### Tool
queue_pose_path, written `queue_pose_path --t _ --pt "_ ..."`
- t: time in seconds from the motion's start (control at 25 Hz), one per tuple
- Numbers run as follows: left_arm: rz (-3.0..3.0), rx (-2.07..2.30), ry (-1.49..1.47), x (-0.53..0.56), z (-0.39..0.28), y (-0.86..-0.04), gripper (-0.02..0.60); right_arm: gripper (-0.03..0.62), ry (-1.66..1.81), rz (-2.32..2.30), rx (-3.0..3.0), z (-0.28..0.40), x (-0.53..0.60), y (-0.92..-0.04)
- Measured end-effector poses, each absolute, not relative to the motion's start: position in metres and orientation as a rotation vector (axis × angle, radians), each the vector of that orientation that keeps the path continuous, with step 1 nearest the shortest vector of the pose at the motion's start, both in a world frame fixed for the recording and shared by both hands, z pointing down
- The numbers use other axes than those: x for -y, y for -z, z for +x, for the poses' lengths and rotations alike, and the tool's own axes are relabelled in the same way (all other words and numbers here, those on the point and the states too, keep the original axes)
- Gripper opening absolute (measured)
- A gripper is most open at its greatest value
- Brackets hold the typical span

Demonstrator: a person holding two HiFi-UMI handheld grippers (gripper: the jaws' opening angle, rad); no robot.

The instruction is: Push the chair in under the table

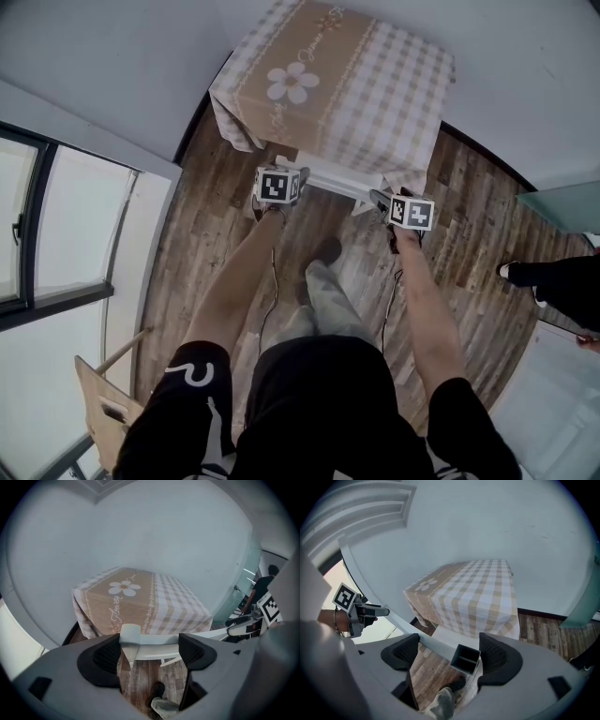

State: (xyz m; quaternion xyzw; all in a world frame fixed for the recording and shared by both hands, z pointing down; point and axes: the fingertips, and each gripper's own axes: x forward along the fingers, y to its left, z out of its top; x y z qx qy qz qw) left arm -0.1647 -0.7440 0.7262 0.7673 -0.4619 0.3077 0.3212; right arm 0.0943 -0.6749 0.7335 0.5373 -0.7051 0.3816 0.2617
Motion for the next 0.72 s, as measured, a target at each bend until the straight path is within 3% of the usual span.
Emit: queue_pose_path --t 0.72 --pt "2.096 1.211 -0.771 0.784 -0.178 -0.748 0.389 0.420 -0.986 1.543 1.916 0.078 0.704 -0.754"
